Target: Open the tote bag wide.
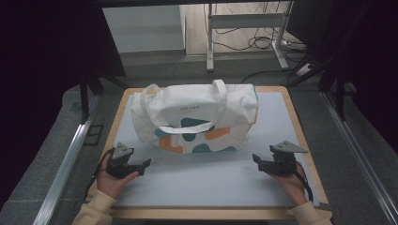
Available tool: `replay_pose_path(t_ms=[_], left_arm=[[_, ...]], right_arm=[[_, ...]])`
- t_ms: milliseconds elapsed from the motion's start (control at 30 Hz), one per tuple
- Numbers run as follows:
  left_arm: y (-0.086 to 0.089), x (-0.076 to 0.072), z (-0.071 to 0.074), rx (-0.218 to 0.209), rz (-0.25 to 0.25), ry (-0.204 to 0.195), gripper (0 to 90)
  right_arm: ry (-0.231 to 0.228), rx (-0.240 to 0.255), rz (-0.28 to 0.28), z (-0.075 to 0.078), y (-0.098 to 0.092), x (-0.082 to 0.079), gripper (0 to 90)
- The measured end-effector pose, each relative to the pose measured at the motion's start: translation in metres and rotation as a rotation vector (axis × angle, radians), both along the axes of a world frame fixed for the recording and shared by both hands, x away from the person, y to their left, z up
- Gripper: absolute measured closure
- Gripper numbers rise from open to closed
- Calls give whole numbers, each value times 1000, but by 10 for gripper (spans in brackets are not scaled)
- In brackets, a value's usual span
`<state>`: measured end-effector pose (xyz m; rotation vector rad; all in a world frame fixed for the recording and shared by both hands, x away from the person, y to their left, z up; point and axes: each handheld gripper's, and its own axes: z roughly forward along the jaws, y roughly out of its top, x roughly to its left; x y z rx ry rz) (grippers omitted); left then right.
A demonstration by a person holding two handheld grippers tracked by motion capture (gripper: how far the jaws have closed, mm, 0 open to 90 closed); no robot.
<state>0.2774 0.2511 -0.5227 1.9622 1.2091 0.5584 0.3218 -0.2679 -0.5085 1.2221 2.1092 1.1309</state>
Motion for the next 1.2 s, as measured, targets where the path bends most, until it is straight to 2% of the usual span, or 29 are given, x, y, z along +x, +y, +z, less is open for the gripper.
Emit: replay_pose_path(t_ms=[200, 400, 600, 867, 967, 1100, 1200], left_arm=[[2, -4, 2, -18, -2, -15, 188], [2, -5, 2, -9, 0, -24, 188], [3, -3, 2, -14, 5, 2, 203], [6, -5, 4, -28, 12, -1, 210], [5, -5, 5, -31, 10, 4, 209], [7, -5, 6, -46, 14, 0, 210], [8, -6, 7, -51, 15, 1, 211]], right_arm=[[2, -33, 12, -2, 4, 0, 204], [-5, -58, 27, -2, 9, -4, 220], [3, -52, 35, -2, 8, -3, 244], [10, -41, 38, -1, 8, -3, 249], [10, -20, 42, 2, 8, -3, 250], [-14, -18, 73, 5, 8, -4, 250], [-9, -18, 73, 9, 10, -4, 251]])
